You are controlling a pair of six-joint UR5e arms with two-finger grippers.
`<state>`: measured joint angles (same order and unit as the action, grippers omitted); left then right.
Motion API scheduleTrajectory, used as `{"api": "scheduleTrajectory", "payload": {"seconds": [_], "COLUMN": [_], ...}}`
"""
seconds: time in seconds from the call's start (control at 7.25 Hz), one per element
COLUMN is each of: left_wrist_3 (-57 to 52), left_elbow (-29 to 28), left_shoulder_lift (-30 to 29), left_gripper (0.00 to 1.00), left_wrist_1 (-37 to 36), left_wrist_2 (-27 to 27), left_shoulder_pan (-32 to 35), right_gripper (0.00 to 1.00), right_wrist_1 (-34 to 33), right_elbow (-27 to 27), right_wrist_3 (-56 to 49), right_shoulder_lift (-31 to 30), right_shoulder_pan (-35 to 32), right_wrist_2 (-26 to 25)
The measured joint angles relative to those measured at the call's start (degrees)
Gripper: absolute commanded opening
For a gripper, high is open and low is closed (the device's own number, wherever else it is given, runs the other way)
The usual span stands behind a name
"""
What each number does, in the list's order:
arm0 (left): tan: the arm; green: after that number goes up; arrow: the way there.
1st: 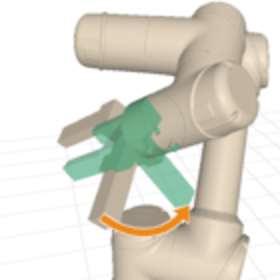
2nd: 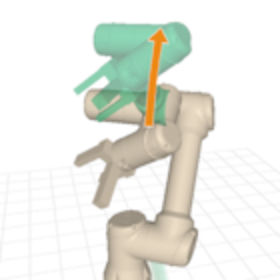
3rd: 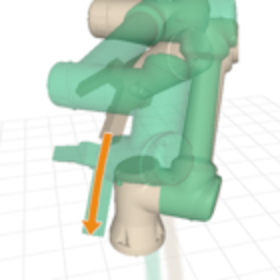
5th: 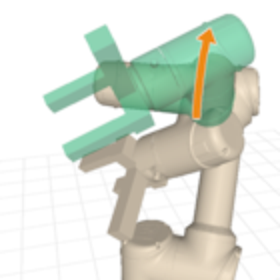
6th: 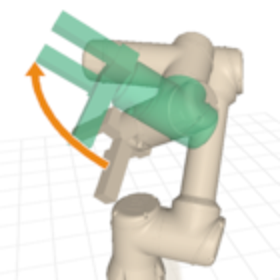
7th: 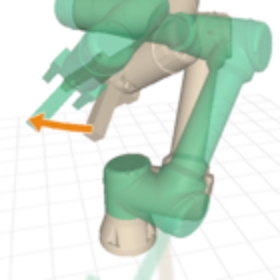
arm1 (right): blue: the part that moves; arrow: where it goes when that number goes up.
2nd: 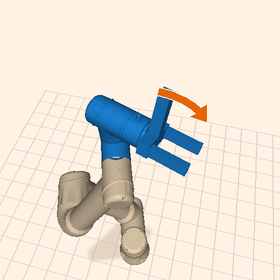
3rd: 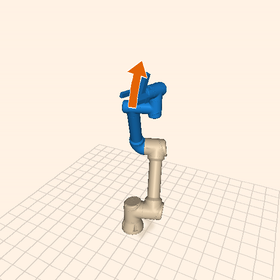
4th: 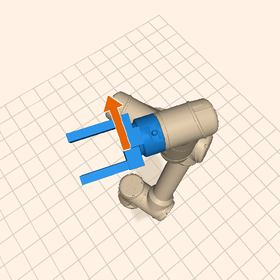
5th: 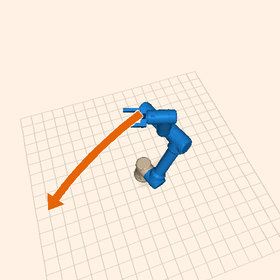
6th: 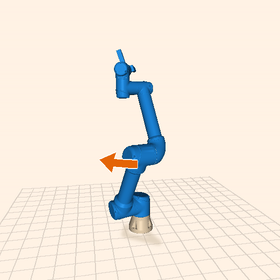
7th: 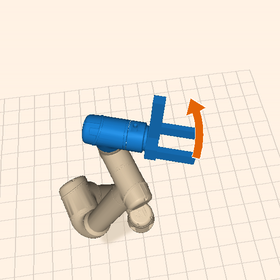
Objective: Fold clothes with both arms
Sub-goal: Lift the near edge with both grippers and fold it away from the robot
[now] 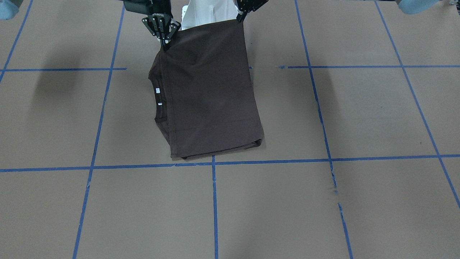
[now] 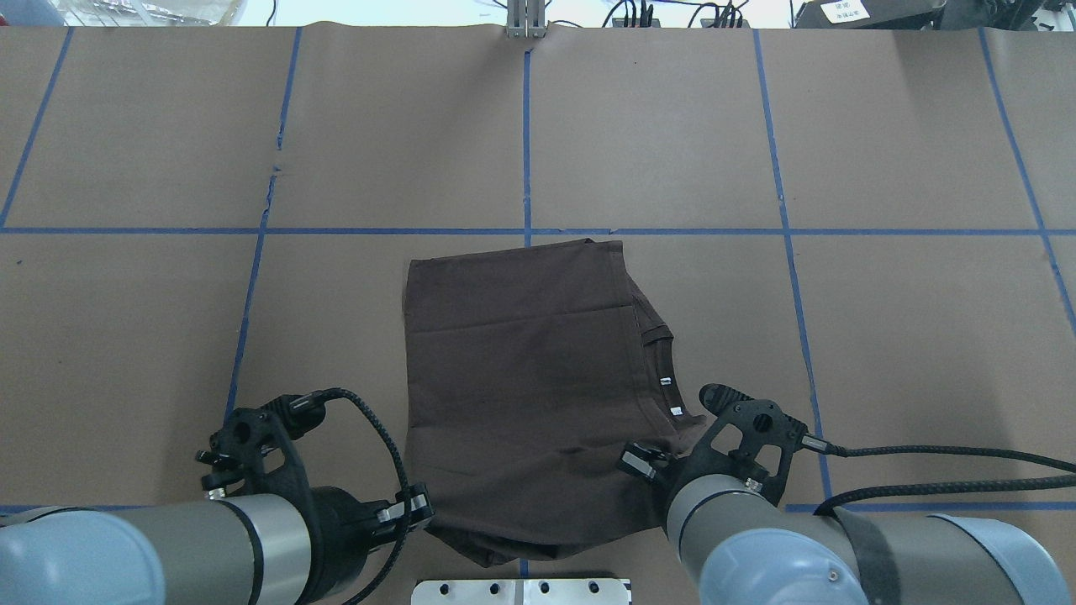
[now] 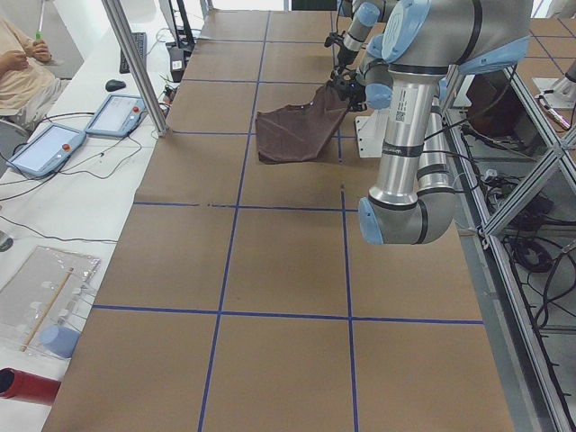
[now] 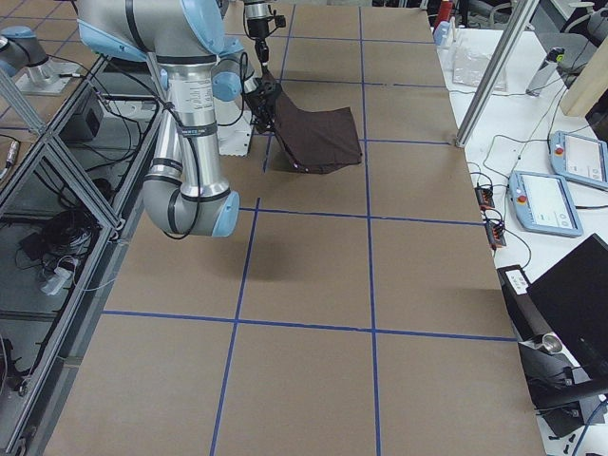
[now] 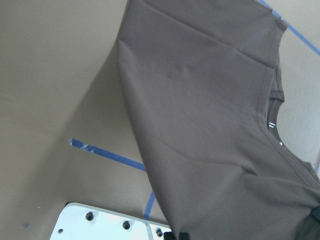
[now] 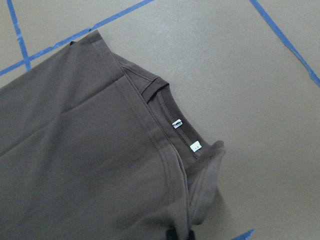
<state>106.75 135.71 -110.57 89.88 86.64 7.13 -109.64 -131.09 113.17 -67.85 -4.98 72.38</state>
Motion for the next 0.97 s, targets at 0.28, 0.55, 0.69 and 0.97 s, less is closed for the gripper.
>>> {"api": "scheduleTrajectory", "payload": {"seconds": [0.28, 0.55, 0.69, 0.97], "left_wrist_3": [-6.40, -11.20, -12.45, -15.41], "left_elbow": [-6.46, -11.96, -14.53, -20.42], "left_shoulder_lift": [-3.22, -4.77, -4.98, -5.55], "left_gripper": [0.00, 0.00, 0.00, 0.00], "left_wrist_1": [0.04, 1.24, 2.91, 7.25], "left_wrist_2": [0.36, 0.50, 0.53, 0.55], "left_shoulder_pan": [5.98, 10.81, 12.43, 15.84], "right_gripper": [0.00, 0.00, 0.00, 0.00], "right_wrist_1": [1.21, 9.15, 13.00, 18.63], "right_elbow": [5.45, 14.44, 19.39, 28.77], "right_wrist_3": [-3.10, -6.70, -8.05, -9.85], "right_shoulder_lift": [4.12, 7.04, 8.54, 11.86], "right_shoulder_pan": [-5.74, -11.70, -14.12, -17.67], "right_wrist_2": [0.86, 3.01, 3.57, 4.84]}}
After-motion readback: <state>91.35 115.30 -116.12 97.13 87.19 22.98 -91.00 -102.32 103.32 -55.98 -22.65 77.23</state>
